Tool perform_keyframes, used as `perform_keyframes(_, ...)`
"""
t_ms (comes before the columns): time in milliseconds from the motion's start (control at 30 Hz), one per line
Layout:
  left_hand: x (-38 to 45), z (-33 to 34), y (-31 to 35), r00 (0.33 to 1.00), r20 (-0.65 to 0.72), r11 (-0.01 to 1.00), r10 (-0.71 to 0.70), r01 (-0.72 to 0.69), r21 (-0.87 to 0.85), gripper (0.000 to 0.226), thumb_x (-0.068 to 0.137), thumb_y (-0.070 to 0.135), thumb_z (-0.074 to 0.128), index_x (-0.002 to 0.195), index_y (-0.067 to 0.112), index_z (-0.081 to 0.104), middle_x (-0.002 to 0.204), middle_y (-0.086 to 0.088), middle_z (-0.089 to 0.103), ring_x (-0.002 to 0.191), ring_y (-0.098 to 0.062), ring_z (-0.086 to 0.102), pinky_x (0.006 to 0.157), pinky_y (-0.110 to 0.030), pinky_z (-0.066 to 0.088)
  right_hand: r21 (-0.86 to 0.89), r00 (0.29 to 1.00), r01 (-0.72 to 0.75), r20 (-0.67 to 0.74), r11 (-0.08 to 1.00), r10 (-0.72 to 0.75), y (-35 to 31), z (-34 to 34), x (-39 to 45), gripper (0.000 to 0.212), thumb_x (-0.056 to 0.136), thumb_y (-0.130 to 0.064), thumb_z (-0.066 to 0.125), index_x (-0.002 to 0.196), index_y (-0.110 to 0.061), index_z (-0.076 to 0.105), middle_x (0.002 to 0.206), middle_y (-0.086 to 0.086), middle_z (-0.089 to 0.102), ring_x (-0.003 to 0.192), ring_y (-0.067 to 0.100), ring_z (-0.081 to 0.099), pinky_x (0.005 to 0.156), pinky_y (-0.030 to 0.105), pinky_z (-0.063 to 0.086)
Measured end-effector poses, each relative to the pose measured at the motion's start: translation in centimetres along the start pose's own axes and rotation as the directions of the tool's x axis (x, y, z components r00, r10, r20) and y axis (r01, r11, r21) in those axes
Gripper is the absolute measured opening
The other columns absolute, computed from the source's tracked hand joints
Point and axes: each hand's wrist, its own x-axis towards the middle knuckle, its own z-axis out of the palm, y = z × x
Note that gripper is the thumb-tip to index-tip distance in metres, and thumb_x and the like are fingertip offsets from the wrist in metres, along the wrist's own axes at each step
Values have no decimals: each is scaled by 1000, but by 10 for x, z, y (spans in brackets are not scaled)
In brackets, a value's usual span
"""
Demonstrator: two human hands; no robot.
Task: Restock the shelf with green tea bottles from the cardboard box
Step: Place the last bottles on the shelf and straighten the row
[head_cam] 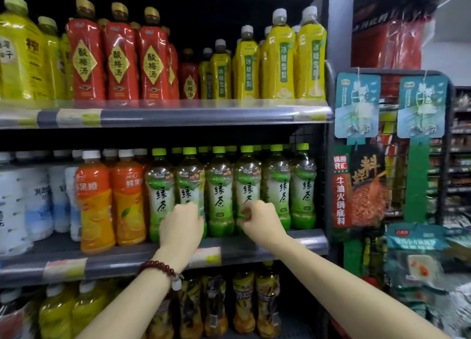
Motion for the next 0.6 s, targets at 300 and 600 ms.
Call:
perform_keyframes(300, -10, 36, 102, 997, 70, 970, -26, 43, -241, 17, 87, 27, 62, 87, 11, 66, 82, -4, 67, 77, -21, 65, 69, -36, 57, -15, 998, -66, -18, 998, 65, 83, -67, -6, 33, 86, -15, 66, 118, -10, 64, 112, 8, 68, 102, 20, 62, 80, 25, 49)
perform_keyframes(600, 3, 57, 152, 991, 123, 904, -48, 96, -416, 40, 88, 29, 64, 119, 5, 57, 102, -10, 67, 76, -12, 54, 67, -21, 44, 113, 973, -147, -159, 983, 164, 100, -79, -8, 47, 89, -21, 65, 132, -8, 48, 126, 9, 59, 117, 24, 56, 93, 29, 45)
